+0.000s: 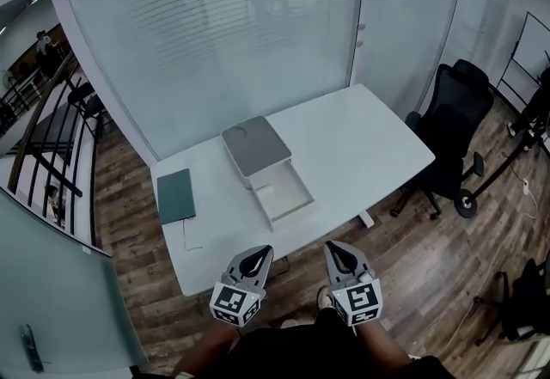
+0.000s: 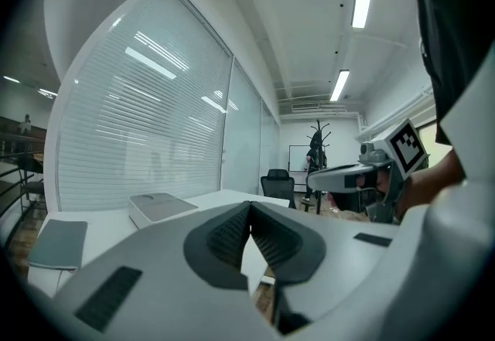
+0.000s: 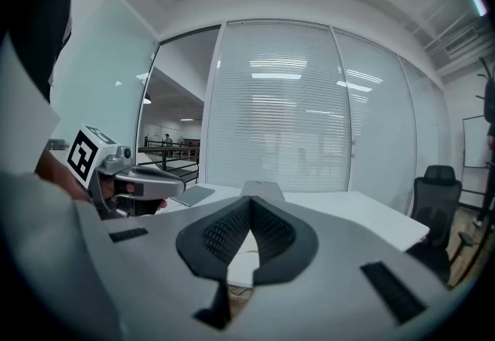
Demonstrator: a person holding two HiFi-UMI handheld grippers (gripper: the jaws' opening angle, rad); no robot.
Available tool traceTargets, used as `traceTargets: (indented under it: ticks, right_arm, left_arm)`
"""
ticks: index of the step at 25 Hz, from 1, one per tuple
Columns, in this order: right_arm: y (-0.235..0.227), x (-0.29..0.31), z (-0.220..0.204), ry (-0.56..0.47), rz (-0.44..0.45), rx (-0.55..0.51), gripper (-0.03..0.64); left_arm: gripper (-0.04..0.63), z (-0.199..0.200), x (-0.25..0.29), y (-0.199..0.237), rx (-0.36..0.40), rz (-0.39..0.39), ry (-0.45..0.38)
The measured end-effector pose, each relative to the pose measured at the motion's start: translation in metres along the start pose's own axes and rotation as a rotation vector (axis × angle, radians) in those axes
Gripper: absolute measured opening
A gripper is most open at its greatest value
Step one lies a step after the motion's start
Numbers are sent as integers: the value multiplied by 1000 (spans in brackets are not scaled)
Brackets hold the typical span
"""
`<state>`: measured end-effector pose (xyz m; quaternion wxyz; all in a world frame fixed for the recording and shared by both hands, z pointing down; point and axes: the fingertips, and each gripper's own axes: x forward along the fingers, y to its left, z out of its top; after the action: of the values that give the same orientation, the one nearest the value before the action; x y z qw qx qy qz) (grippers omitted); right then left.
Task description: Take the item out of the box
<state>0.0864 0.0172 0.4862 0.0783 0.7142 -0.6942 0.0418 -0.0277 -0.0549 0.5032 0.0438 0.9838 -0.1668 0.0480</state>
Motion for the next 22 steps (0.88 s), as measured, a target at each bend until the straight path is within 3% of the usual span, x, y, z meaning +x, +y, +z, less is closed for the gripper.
traceTargets:
  ticks: [22]
  right_arm:
    - [-45, 159, 18, 0, 291, -84, 5]
  left_arm:
    - [12, 1, 80, 100, -51, 278, 29]
